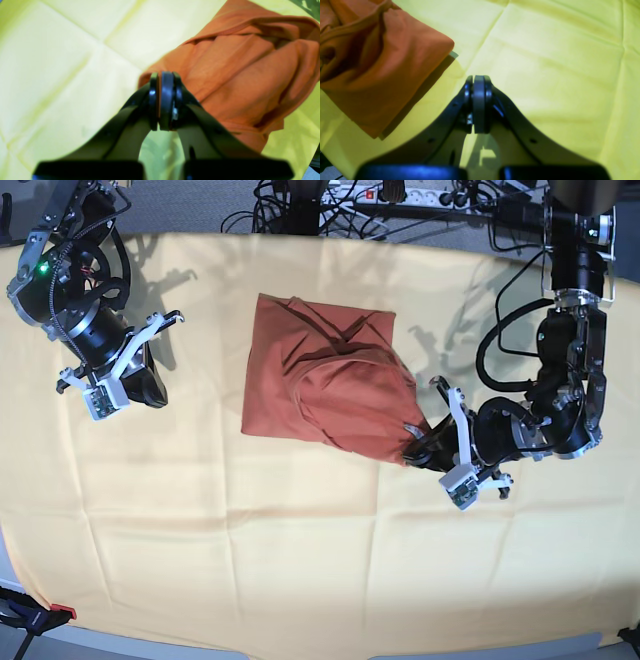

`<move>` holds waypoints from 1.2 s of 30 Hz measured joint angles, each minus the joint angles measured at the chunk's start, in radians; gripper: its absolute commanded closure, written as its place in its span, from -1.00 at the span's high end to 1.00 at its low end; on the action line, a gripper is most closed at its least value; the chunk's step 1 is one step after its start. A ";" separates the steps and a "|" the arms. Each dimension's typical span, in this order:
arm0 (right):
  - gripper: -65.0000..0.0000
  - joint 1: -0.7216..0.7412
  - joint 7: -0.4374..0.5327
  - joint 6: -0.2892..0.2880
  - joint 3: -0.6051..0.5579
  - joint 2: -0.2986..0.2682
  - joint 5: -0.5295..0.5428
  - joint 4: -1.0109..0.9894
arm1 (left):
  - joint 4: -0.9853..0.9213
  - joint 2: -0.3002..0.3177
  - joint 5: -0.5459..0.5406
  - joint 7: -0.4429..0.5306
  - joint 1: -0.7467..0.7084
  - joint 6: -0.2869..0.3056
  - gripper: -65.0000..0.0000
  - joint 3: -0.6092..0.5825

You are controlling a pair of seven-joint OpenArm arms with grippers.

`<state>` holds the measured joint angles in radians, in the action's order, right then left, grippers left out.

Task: Fold the T-shirt properly
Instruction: 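Grasp the bundle edge with the left gripper and pull it to square the shape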

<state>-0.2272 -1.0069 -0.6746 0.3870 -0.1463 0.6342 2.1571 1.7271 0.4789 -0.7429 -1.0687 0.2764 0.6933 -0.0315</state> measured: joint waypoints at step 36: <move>-1.00 0.000 0.000 0.000 -0.004 0.000 0.017 0.000 | 0.124 0.034 -0.342 -0.291 -0.237 0.000 0.01 0.008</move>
<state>-0.2268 -1.0065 -0.6746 0.3832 -0.1463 0.6514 2.1571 1.8511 0.5129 -1.0847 -1.3598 0.0399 0.6930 -0.0238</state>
